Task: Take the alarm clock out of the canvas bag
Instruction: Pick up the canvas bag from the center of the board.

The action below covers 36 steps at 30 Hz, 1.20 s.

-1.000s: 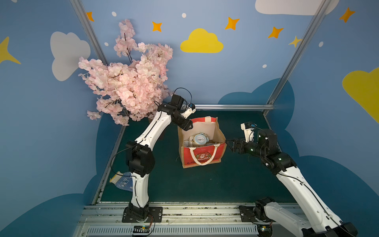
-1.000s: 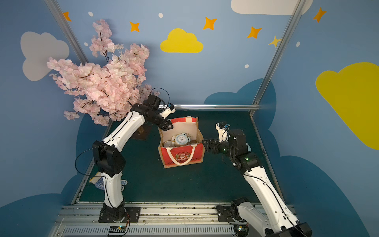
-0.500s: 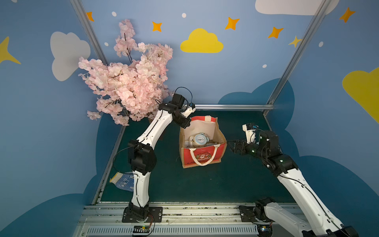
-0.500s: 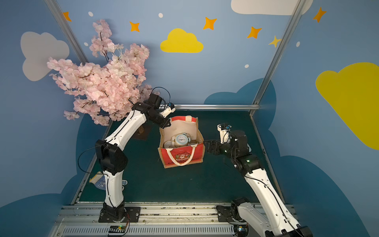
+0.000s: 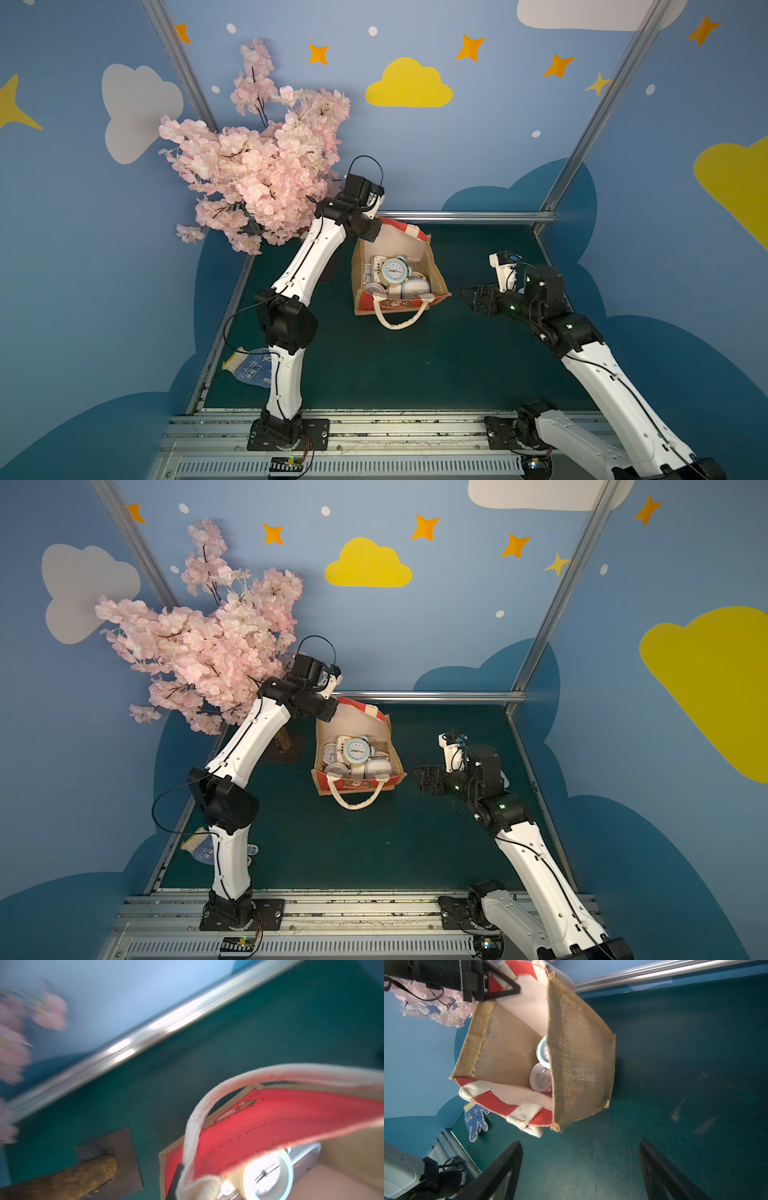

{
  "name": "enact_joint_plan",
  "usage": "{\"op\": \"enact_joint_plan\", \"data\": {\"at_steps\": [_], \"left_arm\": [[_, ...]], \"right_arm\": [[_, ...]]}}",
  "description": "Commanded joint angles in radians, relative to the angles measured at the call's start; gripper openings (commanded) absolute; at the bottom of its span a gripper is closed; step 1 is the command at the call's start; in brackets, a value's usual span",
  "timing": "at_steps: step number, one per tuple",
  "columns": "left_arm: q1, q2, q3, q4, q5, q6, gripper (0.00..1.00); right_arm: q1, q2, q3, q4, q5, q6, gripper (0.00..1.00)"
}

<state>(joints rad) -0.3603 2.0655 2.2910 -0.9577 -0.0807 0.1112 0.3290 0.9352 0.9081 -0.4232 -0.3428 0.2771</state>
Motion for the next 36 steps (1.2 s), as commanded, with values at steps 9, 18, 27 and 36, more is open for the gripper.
{"op": "enact_joint_plan", "data": {"at_steps": [9, 18, 27, 36], "left_arm": [[-0.121, -0.406, -0.543, 0.47, -0.057, -0.128, 0.03], [-0.291, -0.611, -0.976, 0.669, -0.167, -0.21, 0.03], [-0.302, -0.629, -1.06, 0.674, -0.11, -0.312, 0.03], [-0.302, -0.712, -1.204, 0.713, -0.062, -0.411, 0.03]], "right_arm": [[0.023, 0.025, -0.013, 0.049, -0.039, 0.025, 0.85], [0.064, 0.024, -0.063, 0.087, -0.117, 0.022, 0.83], [0.167, 0.046, -0.122, 0.141, -0.103, 0.009, 0.82], [0.341, 0.13, -0.104, 0.163, 0.022, 0.028, 0.83]]}}
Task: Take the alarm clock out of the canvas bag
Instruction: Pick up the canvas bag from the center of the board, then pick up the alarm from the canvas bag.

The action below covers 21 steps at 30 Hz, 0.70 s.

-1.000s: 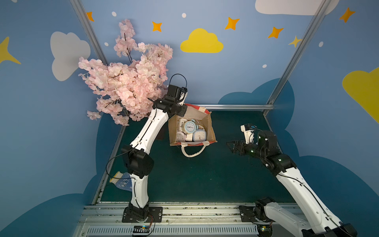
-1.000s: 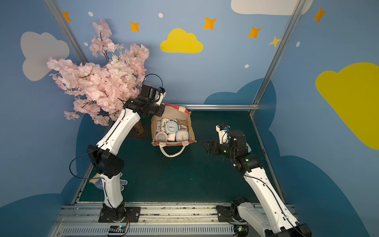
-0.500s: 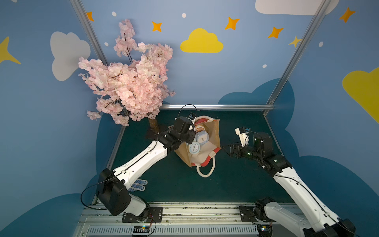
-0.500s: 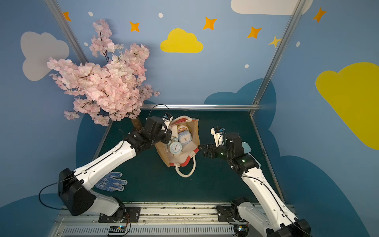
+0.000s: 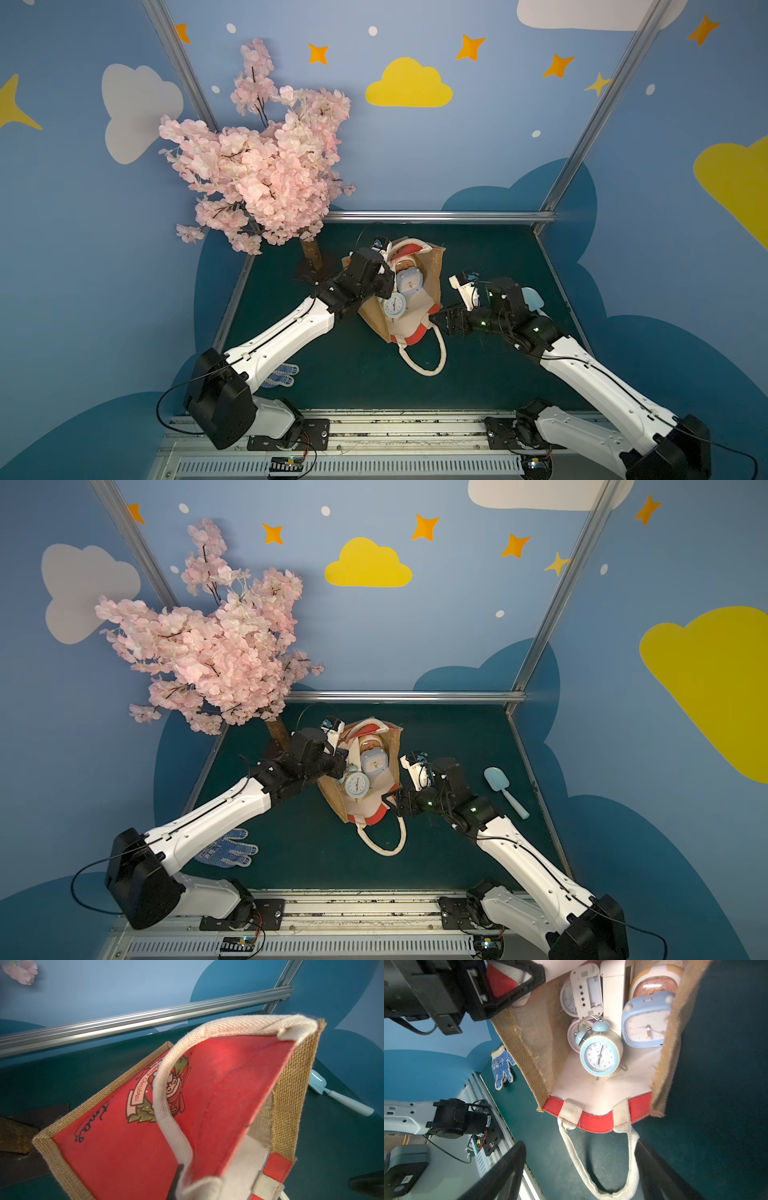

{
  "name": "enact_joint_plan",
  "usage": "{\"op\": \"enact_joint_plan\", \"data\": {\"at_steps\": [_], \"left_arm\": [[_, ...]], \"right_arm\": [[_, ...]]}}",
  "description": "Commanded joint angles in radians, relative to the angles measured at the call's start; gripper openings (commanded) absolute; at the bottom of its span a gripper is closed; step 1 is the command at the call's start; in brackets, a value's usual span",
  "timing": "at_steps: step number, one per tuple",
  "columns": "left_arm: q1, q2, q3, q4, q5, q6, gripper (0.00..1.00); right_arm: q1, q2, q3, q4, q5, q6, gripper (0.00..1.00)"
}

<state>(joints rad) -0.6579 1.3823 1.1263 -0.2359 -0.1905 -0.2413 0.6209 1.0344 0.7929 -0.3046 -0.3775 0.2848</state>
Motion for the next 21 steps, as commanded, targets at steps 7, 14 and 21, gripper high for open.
{"op": "enact_joint_plan", "data": {"at_steps": [7, 14, 21], "left_arm": [[0.004, -0.087, -0.101, -0.036, 0.06, -0.091, 0.03], [0.012, -0.085, -0.111, -0.042, 0.148, -0.139, 0.03], [0.024, -0.097, -0.122, -0.043, 0.172, -0.167, 0.03]], "right_arm": [[0.178, 0.191, 0.065, 0.071, 0.2, 0.016, 0.91], [0.216, 0.318, 0.074, 0.159, 0.329, 0.035, 0.95], [0.218, 0.433, 0.09, 0.254, 0.407, 0.04, 0.99]]}}
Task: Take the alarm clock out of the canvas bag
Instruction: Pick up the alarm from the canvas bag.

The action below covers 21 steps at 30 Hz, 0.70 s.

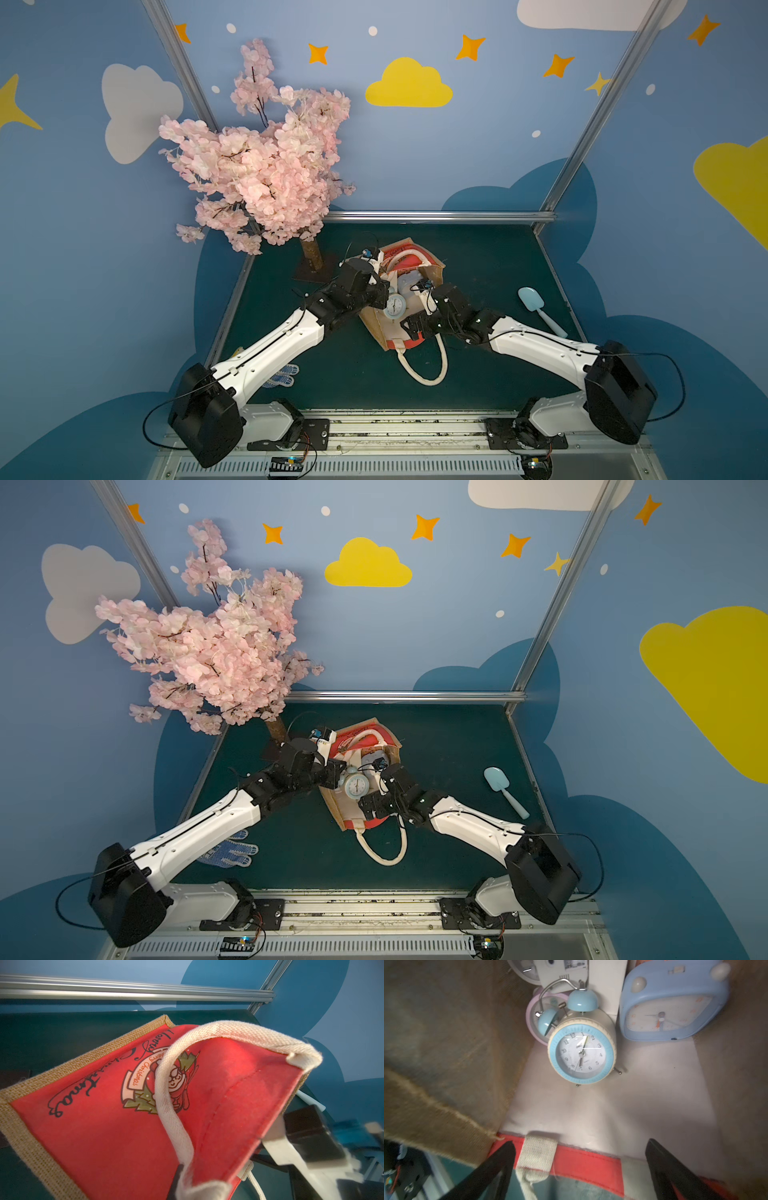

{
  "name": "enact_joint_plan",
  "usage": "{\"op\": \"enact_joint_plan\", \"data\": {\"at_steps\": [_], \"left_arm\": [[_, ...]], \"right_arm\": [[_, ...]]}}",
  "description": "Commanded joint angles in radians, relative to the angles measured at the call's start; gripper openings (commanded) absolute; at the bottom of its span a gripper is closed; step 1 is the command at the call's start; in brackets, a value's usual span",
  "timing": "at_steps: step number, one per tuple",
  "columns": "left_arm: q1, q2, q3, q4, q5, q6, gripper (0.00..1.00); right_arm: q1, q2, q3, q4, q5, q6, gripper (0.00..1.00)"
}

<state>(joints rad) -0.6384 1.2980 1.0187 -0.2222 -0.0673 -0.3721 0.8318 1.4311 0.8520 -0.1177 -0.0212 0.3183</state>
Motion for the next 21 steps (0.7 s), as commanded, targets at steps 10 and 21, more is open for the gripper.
{"op": "enact_joint_plan", "data": {"at_steps": [10, 21], "left_arm": [[0.029, -0.023, -0.021, -0.038, 0.105, -0.092, 0.03], [0.072, -0.028, -0.018, -0.044, 0.189, -0.132, 0.03]], "right_arm": [[0.013, 0.156, 0.062, 0.23, 0.041, 0.01, 0.99], [0.015, 0.286, 0.132, 0.221, 0.141, -0.089, 0.99]]}}
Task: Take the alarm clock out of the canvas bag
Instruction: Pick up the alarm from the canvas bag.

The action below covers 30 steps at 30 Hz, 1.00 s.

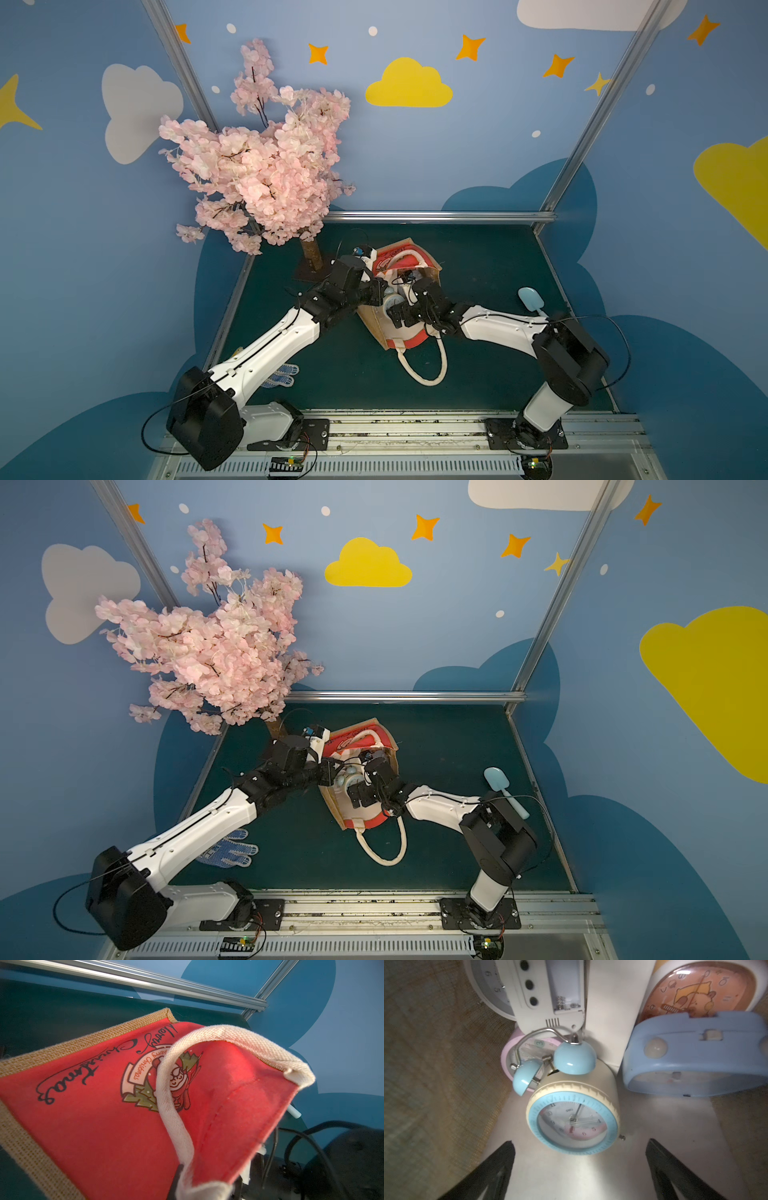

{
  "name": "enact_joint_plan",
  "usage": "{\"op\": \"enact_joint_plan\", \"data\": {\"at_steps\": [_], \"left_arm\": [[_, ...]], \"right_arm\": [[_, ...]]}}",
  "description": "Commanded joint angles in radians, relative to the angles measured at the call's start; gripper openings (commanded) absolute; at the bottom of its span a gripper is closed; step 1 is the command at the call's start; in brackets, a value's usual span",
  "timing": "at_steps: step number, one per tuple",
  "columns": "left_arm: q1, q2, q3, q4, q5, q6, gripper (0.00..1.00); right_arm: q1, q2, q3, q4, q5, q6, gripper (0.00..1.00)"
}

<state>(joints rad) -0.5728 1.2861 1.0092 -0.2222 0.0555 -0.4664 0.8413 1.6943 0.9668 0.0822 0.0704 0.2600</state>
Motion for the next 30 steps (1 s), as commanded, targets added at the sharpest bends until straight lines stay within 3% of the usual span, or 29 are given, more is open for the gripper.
{"op": "enact_joint_plan", "data": {"at_steps": [1, 13, 21, 30], "left_arm": [[0.008, -0.016, -0.008, -0.042, 0.071, -0.039, 0.03], [0.022, -0.027, -0.023, -0.034, 0.087, -0.053, 0.03], [0.042, -0.037, -0.04, -0.017, 0.102, -0.071, 0.03], [0.063, -0.056, -0.057, -0.015, 0.112, -0.071, 0.04]], "right_arm": [[0.006, 0.031, 0.021, 0.032, 0.054, -0.03, 0.99], [0.038, 0.112, 0.088, 0.047, 0.022, -0.038, 0.99], [0.054, 0.152, 0.166, -0.102, 0.091, -0.089, 0.98], [0.052, 0.131, 0.132, -0.167, 0.093, -0.141, 0.97]]}}
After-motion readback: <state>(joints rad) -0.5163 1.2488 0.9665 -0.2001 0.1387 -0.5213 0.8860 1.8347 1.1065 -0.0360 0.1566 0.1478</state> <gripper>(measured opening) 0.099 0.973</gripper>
